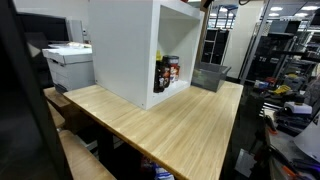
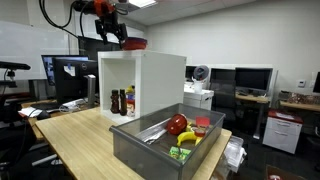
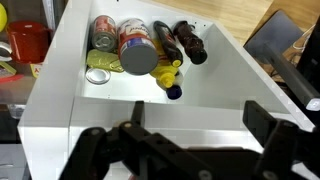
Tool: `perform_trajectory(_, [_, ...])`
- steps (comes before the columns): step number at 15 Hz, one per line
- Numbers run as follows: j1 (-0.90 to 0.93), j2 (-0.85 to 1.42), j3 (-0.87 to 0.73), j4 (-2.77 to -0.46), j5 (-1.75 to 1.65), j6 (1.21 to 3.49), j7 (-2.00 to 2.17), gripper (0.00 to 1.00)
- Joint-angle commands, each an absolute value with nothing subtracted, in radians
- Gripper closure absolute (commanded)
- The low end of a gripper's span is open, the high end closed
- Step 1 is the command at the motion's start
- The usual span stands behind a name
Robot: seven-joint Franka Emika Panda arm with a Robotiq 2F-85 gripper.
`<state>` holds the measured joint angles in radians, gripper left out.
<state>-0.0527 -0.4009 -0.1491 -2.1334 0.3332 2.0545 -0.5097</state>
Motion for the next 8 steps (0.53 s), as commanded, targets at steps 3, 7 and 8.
perform_trajectory(3, [-0.022, -0.473, -0.165, -2.231, 0.352, 2.115, -0.476, 0.0])
perform_trajectory(7, [-0.005, -0.5, -0.172, -2.28, 0.368, 2.134, -0.479, 0.0])
perform_trajectory(8, [-0.003, -0.506, -0.172, -2.292, 0.369, 2.138, -0.478, 0.0])
